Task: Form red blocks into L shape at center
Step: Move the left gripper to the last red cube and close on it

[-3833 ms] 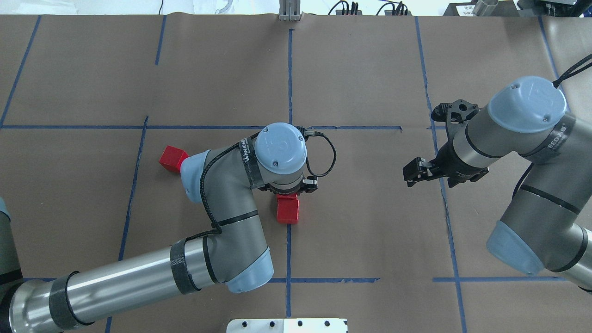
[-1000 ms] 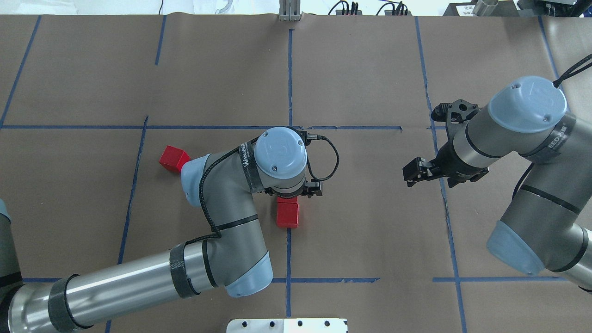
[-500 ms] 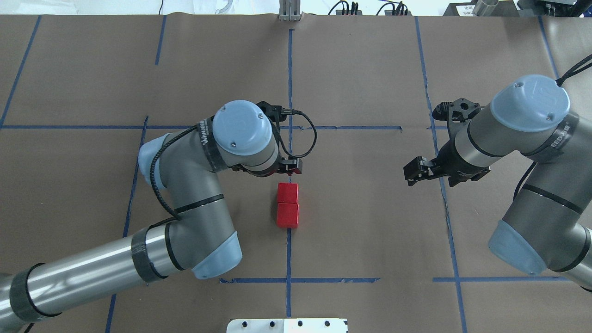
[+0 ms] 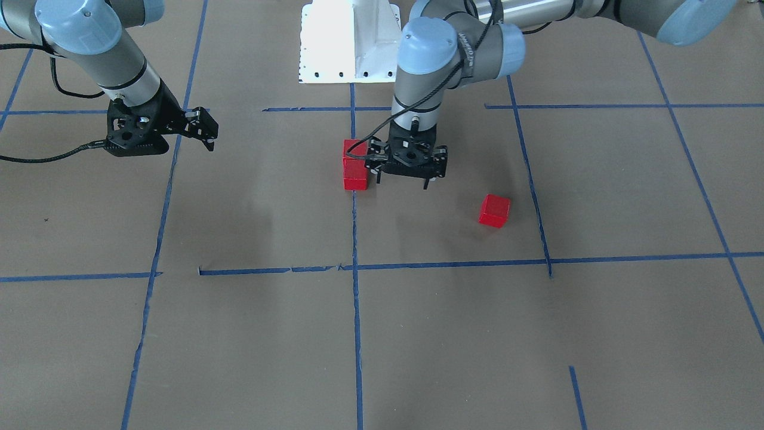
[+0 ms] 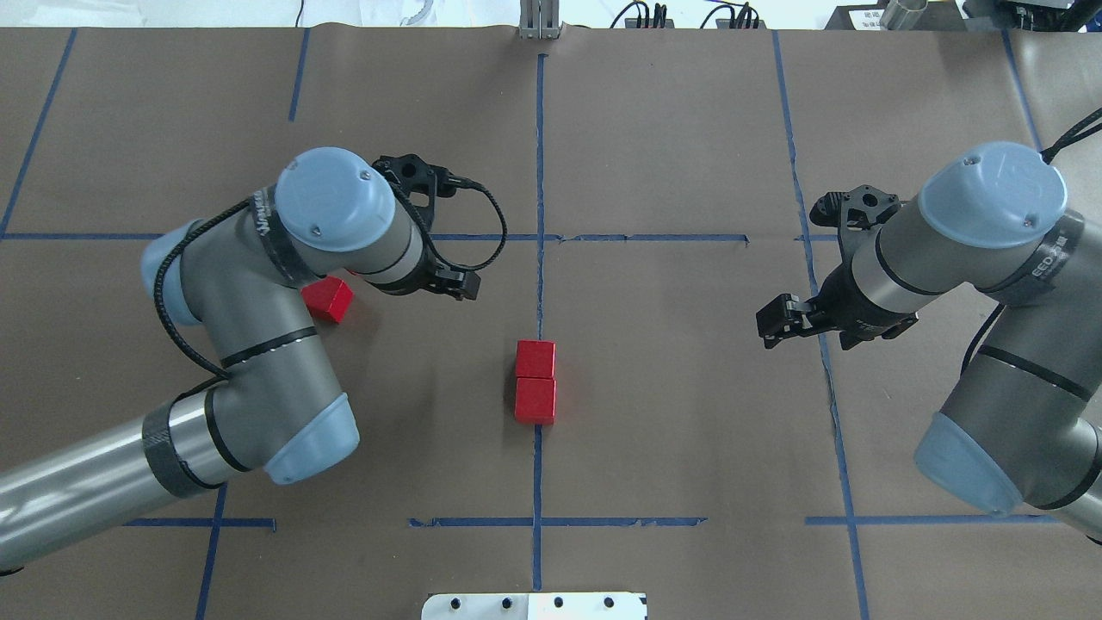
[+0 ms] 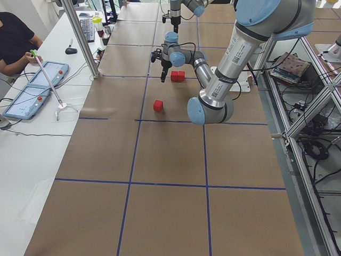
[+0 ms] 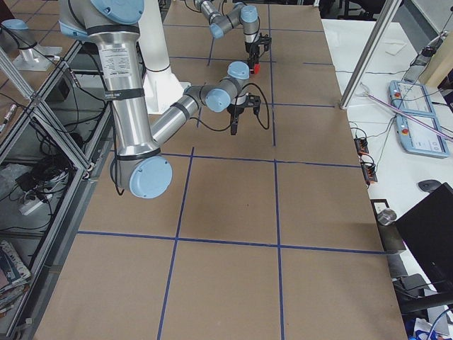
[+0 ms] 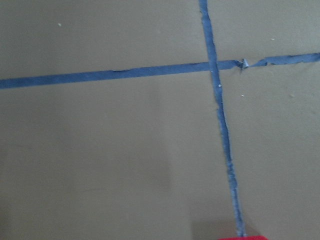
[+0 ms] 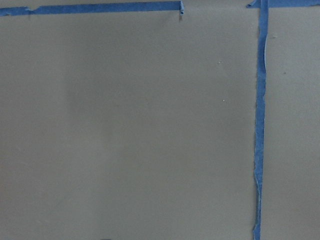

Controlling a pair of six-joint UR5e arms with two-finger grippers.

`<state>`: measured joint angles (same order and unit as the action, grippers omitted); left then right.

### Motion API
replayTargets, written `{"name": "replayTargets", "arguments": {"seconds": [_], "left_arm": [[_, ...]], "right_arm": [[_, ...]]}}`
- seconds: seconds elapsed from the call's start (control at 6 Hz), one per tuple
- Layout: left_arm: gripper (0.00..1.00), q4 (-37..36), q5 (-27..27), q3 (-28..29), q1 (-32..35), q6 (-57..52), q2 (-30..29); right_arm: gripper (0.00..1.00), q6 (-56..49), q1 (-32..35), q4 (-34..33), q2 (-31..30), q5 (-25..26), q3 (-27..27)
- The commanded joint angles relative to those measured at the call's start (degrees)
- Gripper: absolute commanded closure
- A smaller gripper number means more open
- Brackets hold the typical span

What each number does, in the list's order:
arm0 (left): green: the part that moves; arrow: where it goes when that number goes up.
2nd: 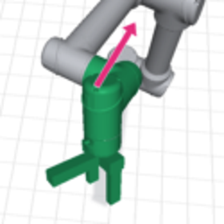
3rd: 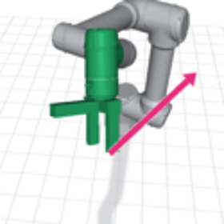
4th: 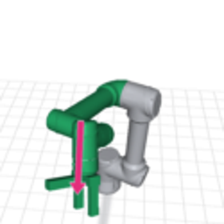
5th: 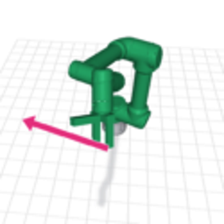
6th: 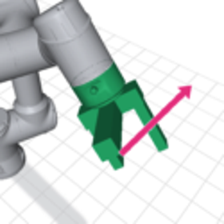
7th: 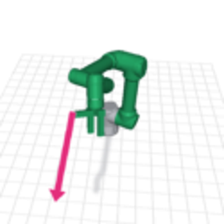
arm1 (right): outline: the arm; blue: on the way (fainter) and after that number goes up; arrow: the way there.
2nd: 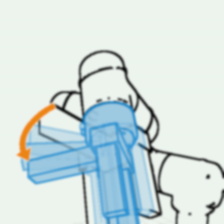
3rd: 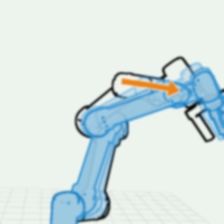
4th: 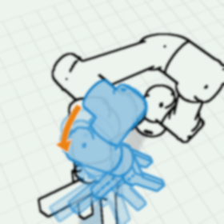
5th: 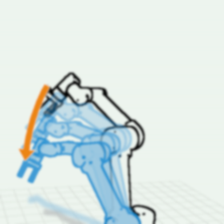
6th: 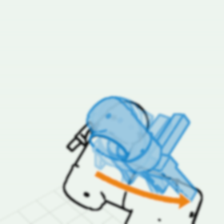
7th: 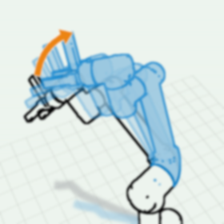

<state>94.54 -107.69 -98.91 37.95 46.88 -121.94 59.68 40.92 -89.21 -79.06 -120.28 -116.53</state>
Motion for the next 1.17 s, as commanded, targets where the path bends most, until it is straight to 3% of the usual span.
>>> {"name": "replayTargets", "arguments": {"seconds": [0.0,0.17,1.0], "left_arm": [[0.0,5.4,-8.1,0.6,4.8,-7.7,6.9],[0.06,5.3,-11.5,1.4,6.3,-6.2,7.2],[0.01,6.2,-11.1,7.1,5.7,-4.4,7.1]], "right_arm": [[0.0,0.1,-0.1,0.0,0.1,0.0,0.0],[0.0,0.1,-0.1,0.0,0.0,0.1,0.0],[0.0,0.1,-0.1,0.0,0.1,0.1,0.0]]}}
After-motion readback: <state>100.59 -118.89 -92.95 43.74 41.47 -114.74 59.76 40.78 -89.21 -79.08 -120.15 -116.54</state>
